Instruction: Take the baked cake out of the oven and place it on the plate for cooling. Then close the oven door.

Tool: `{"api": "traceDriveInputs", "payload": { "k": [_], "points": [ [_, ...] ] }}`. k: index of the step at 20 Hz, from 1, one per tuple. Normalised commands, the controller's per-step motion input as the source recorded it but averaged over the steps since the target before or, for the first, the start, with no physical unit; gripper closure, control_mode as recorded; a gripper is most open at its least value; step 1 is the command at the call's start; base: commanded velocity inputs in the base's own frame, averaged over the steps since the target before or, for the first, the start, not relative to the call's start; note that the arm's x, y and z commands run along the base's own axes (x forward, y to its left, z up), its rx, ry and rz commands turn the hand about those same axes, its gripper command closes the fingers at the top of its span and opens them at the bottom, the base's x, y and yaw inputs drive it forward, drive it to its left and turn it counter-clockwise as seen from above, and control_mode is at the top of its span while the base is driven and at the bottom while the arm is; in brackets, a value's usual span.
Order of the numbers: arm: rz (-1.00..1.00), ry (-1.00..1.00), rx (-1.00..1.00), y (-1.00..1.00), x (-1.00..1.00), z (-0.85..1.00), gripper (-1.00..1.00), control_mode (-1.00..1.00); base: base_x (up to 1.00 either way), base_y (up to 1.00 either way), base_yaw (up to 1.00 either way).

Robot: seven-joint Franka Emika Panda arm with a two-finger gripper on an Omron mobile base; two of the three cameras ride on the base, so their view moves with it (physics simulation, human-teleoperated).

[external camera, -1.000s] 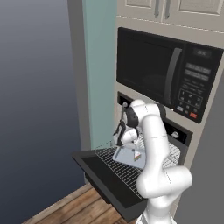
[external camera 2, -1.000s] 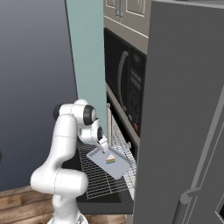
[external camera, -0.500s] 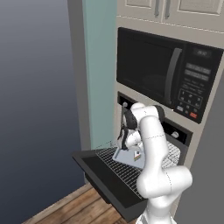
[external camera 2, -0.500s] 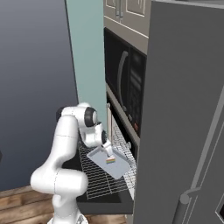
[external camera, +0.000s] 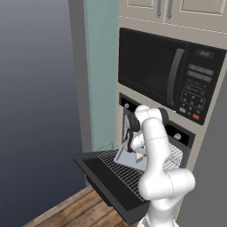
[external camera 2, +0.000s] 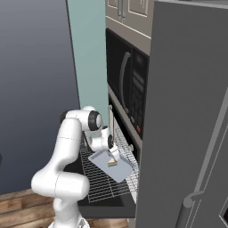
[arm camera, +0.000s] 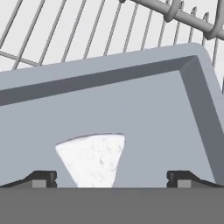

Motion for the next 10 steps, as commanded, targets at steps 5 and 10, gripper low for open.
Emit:
{"api": "traceDriveInputs", "payload": {
  "k": [5,10],
  "points": [
    [0.0,0.0,0.0,0.04,0.21,-0.06,-1.0,-1.0,0.0,0.0,0.0],
    [0.0,0.0,0.0,0.08,0.13,-0.18,-1.0,-1.0,0.0,0.0,0.0]
  ]
}}
